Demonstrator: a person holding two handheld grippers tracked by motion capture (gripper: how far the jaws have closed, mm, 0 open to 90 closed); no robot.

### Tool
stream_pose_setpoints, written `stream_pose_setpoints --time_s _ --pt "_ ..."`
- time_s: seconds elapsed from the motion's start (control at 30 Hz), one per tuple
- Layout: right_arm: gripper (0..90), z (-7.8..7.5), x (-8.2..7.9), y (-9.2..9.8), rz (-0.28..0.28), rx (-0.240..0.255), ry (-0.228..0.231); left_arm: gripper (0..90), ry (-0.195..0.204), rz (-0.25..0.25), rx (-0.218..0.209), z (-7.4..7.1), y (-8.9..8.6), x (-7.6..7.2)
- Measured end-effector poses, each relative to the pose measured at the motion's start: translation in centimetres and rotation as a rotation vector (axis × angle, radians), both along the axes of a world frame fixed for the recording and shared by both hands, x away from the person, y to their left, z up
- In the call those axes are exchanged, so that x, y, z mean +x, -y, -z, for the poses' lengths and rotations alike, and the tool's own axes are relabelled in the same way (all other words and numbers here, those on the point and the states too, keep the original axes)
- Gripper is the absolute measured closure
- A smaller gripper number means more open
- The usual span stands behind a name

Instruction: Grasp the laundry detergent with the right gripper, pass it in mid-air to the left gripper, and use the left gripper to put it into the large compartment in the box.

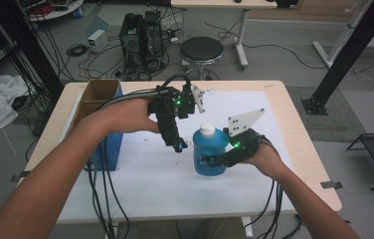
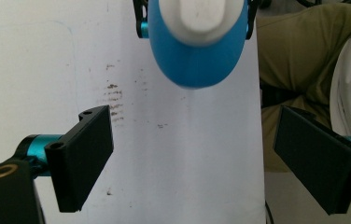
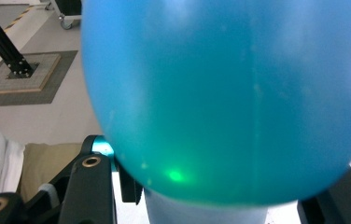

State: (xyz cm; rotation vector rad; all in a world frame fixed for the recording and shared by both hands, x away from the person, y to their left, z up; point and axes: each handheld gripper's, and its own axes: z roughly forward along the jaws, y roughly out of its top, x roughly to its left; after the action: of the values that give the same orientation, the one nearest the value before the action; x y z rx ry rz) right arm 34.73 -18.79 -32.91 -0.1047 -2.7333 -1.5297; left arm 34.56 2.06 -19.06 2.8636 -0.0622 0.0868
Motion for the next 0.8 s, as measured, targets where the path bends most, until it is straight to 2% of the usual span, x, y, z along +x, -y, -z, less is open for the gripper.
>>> stream_pose_setpoints --time_s 0.27,0.3,0.33,0.43,0.47,0.53,0.57,0.67,0.7,0.73,0.8 --pt "43.5 -0.1 -0.1 -0.6 -0.015 -0.011 -0.019 12.3 -0.021 0.016 0.015 -0.1 1.0 -0.1" --pt "43.5 -0.1 0.0 -0.7 -0.02 -0.014 -0.006 12.2 -0.021 0.018 0.025 -0.2 1.1 -0.1" --pt "43.6 -0.1 0.0 -0.9 -0.018 -0.011 -0.019 12.2 -0.023 0.018 0.028 -0.2 1.2 -0.1" --pt "43.6 -0.3 0.2 -1.2 -0.027 -0.022 -0.007 12.2 -0.027 0.022 0.031 -0.3 1.6 -0.1" --pt "43.6 -0.4 0.2 -1.3 -0.028 -0.021 -0.022 12.2 -0.028 0.031 0.032 -0.4 1.7 -0.1" --pt "43.6 -0.4 0.4 -1.7 -0.038 -0.016 0.004 12.2 -0.028 0.023 0.034 -0.5 1.9 -0.1" --pt "43.6 -0.6 0.4 -1.8 -0.037 -0.028 0.0 12.2 -0.03 0.023 0.036 -0.6 2.0 -0.1" --pt "43.6 -0.7 0.6 -2.3 -0.051 -0.019 0.016 12.2 -0.032 0.025 0.046 -0.5 2.3 0.0" --pt "43.6 -0.9 0.3 -2.2 -0.043 -0.036 -0.042 12.2 -0.036 0.025 0.057 -0.5 2.4 0.0" --pt "43.6 -0.9 0.5 -2.4 -0.053 -0.022 -0.014 12.3 -0.038 0.028 0.061 -0.4 2.4 0.1" --pt "43.6 -1.0 0.5 -2.6 -0.051 -0.034 -0.024 12.2 -0.035 0.026 0.064 -0.3 2.5 0.1"
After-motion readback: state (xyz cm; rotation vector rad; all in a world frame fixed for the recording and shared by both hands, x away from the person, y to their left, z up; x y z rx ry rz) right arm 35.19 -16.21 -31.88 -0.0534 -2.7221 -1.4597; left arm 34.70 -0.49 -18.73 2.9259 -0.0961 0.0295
